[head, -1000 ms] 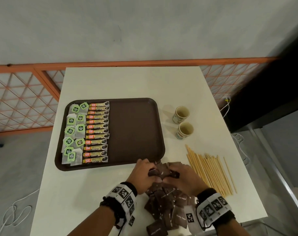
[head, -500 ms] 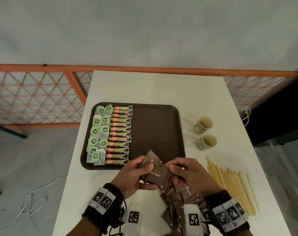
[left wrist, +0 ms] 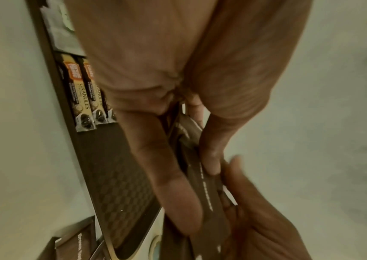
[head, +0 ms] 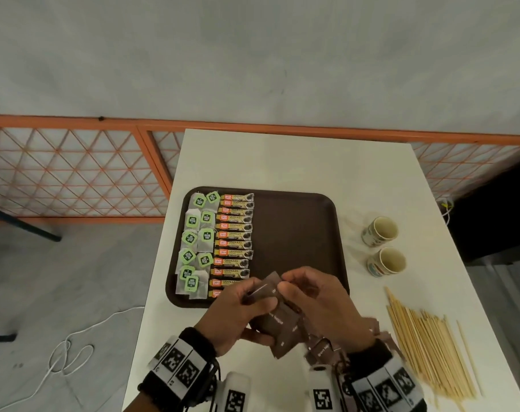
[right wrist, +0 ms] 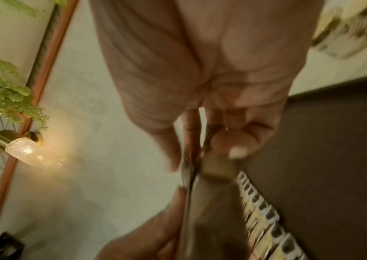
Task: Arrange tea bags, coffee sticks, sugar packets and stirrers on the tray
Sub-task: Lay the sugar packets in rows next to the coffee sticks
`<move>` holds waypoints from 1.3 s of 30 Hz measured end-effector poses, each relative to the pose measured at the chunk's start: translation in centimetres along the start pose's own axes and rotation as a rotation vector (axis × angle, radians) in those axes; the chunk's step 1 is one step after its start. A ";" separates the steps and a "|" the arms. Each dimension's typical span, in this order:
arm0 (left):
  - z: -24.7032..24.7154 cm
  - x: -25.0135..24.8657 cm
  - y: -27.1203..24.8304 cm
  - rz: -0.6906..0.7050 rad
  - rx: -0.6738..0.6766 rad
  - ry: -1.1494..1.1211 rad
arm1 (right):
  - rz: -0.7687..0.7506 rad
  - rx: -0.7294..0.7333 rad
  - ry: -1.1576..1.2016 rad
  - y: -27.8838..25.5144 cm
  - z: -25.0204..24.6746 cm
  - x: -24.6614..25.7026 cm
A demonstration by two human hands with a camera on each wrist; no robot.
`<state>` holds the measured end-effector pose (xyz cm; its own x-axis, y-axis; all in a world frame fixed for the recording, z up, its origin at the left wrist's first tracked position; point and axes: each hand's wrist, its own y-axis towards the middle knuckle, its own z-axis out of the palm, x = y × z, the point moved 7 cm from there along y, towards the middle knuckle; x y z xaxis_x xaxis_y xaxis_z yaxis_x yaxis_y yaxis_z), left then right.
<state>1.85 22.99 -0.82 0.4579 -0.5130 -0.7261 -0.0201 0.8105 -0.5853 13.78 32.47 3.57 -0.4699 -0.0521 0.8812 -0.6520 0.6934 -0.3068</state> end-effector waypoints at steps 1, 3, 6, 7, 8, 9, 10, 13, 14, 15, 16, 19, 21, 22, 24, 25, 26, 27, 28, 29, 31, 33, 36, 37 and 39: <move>0.0 -0.1 0.0 -0.006 0.015 0.023 | -0.012 -0.025 -0.035 0.4 0.2 0.2; -0.2 -0.3 0.0 -0.008 0.030 0.017 | 0.024 -0.079 -0.013 1.1 0.1 0.2; -0.9 -0.6 0.2 -0.002 0.047 0.017 | 0.133 -0.124 0.200 1.4 -0.6 -0.2; -1.2 -0.7 0.3 -0.007 0.050 0.029 | 0.152 -0.132 0.239 1.5 -0.9 -0.3; -1.5 -0.7 0.3 -0.011 0.046 0.039 | 0.161 -0.135 0.262 1.6 -1.2 -0.3; -1.8 -0.8 0.4 -0.013 0.037 0.044 | 0.165 -0.137 0.277 1.9 -1.4 -0.4; -2.2 -0.8 0.5 -0.012 0.022 0.049 | 0.168 -0.141 0.300 2.0 -1.6 -0.3; -3.5 -1.3 0.9 0.026 -0.071 0.036 | 0.183 -0.135 0.383 2.7 -2.0 -0.4; -4.0 -1.6 1.2 0.061 -0.122 0.037 | 0.183 -0.109 0.386 2.8 -1.9 -0.3; -4.4 -2.0 1.5 0.101 -0.173 0.054 | 0.181 -0.074 0.378 3.0 -1.7 -0.1; -4.7 -2.5 1.8 0.137 -0.213 0.083 | 0.176 -0.041 0.366 3.2 -1.3 0.1; -4.7 -3.5 2.7 0.176 -0.248 0.099 | 0.180 -0.014 0.338 4.1 -0.3 0.2; -4.7 -3.9 3.2 0.169 -0.249 0.069 | 0.205 -0.052 0.328 4.8 0.1 -0.3; -4.7 -4.0 3.5 0.164 -0.249 0.057 | 0.217 -0.078 0.316 5.2 0.2 -0.5; -5.0 -4.0 4.0 0.156 -0.238 0.023 | 0.224 -0.112 0.301 5.7 0.4 -0.8; -5.0 -4.0 4.2 0.152 -0.213 0.006 | 0.223 -0.112 0.302 6.0 0.6 -0.8; -5.0 -3.8 4.5 0.144 -0.176 -0.004 | 0.224 -0.100 0.301 6.3 0.8 -0.8; -4.9 -3.6 4.7 0.126 -0.132 -0.017 | 0.228 -0.083 0.294 6.5 1.1 -0.7; -4.9 -3.2 5.0 0.100 -0.097 -0.037 | 0.235 -0.063 0.288 6.7 1.2 -0.7; -5.1 -2.9 5.2 0.068 -0.084 -0.074 | 0.244 -0.046 0.292 6.8 1.2 -0.6; -5.5 -2.0 5.6 0.003 -0.087 -0.178 | 0.268 -0.041 0.355 6.8 0.9 -0.7; -5.7 -1.5 6.0 -0.036 -0.088 -0.255 | 0.316 -0.082 0.493 6.8 0.2 -1.0; -5.9 -1.2 6.2 -0.064 -0.096 -0.293 | 0.404 -0.163 0.740 7.6 -0.8 -2.1; -6.0 -1.3 6.2 -0.066 -0.098 -0.297 | 0.418 -0.187 0.781 8.5 -1.1 -2.4; -6.5 -1.3 6.0 -0.071 -0.114 -0.303 | 0.437 -0.230 0.754 11.3 -1.6 -3.2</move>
<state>-4.59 26.65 -5.73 0.7047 -0.4456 -0.5520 -0.0701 0.7306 -0.6792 8.80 41.63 -2.12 -0.0806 0.6790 0.7297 -0.3338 0.6714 -0.6617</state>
